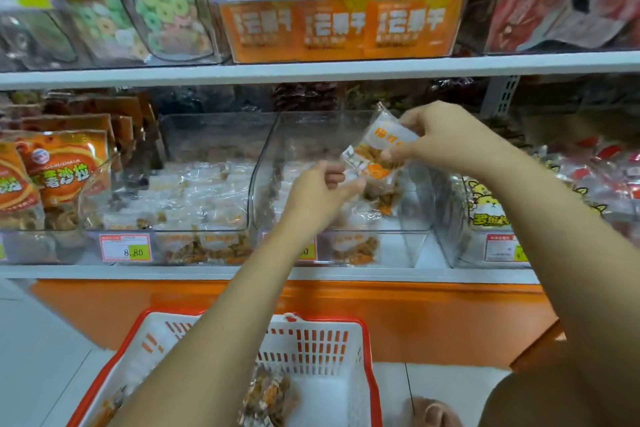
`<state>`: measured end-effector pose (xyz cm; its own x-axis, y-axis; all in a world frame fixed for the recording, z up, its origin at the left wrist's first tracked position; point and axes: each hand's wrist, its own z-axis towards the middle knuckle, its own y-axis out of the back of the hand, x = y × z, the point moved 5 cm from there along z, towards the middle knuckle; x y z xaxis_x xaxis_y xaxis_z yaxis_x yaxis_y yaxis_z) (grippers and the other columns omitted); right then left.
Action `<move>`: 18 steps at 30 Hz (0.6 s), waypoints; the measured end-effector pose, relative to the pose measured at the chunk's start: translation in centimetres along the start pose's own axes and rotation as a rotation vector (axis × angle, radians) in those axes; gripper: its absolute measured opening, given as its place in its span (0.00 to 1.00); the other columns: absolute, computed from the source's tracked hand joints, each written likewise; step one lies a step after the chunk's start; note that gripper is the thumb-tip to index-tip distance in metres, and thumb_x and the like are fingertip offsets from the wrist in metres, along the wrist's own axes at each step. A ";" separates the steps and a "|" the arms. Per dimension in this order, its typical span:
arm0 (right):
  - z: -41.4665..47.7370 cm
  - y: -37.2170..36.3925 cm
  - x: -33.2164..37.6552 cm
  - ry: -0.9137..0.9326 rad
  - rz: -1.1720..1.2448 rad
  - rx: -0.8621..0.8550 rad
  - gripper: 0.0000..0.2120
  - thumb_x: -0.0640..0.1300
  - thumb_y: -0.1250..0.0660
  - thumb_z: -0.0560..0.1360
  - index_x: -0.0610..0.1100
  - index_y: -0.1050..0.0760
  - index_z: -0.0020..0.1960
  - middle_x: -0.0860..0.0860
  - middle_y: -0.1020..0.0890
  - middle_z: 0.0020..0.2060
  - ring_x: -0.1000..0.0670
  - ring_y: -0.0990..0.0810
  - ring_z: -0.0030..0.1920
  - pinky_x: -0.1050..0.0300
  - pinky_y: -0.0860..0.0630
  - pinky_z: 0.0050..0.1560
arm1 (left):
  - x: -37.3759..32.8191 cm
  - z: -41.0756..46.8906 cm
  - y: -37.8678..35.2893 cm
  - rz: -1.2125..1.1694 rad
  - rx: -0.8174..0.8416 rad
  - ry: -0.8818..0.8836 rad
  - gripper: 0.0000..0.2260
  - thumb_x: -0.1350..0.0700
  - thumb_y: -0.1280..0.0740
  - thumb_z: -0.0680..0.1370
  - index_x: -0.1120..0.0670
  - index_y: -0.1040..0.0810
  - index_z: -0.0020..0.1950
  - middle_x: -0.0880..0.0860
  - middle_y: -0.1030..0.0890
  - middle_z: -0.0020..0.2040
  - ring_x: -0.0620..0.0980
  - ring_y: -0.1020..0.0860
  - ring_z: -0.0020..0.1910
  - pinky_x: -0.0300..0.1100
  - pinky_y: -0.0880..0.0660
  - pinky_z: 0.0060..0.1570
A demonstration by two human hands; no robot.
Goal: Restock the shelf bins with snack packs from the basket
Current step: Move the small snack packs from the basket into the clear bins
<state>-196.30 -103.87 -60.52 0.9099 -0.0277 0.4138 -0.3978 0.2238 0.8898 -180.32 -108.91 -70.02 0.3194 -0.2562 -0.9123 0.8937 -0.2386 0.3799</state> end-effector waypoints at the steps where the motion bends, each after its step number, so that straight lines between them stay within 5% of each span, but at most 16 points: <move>1: 0.2 -0.1 -0.2 -0.032 -0.117 -0.029 0.13 0.50 0.26 0.69 0.42 0.22 0.45 0.46 0.22 0.38 0.47 0.24 0.41 0.58 0.33 0.36 | 0.6 0.2 -0.5 0.189 0.042 -0.023 0.20 0.50 0.29 0.75 0.56 0.25 0.63 0.51 0.21 0.59 0.49 0.23 0.57 0.42 0.26 0.57; 5: 0.9 -2.3 0.4 -0.133 -0.381 -0.003 0.09 0.42 0.32 0.72 0.41 0.29 0.36 0.45 0.25 0.37 0.40 0.22 0.47 0.57 0.31 0.41 | 1.8 0.3 -1.4 0.551 0.187 -0.106 0.20 0.45 0.35 0.78 0.53 0.25 0.66 0.52 0.23 0.64 0.51 0.25 0.62 0.44 0.28 0.60; 7: 1.2 -3.4 0.6 -0.197 -0.456 0.030 0.05 0.39 0.34 0.74 0.39 0.23 0.48 0.42 0.20 0.49 0.40 0.21 0.51 0.55 0.31 0.42 | 1.9 0.2 -1.2 0.580 0.184 -0.114 0.19 0.45 0.36 0.78 0.53 0.23 0.65 0.53 0.21 0.62 0.52 0.23 0.59 0.46 0.27 0.59; 9: 1.6 -4.5 0.7 -0.241 -0.544 0.074 0.13 0.38 0.37 0.75 0.40 0.24 0.59 0.44 0.21 0.58 0.42 0.22 0.58 0.55 0.32 0.44 | 2.0 0.2 -1.1 0.607 0.182 -0.113 0.18 0.45 0.37 0.79 0.53 0.23 0.64 0.53 0.20 0.61 0.53 0.23 0.58 0.47 0.26 0.58; 18: 3.2 -9.2 -0.4 -0.235 -0.668 0.227 0.17 0.35 0.40 0.77 0.40 0.28 0.65 0.44 0.25 0.64 0.43 0.28 0.65 0.55 0.30 0.50 | 2.8 0.2 -0.4 0.574 0.118 -0.102 0.14 0.46 0.37 0.78 0.51 0.21 0.58 0.51 0.19 0.53 0.51 0.22 0.52 0.45 0.24 0.51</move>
<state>-193.40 -109.02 -68.26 0.9275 -0.3008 -0.2220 0.1942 -0.1197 0.9736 -179.79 -109.73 -72.71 0.7040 -0.4628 -0.5387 0.5440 -0.1362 0.8280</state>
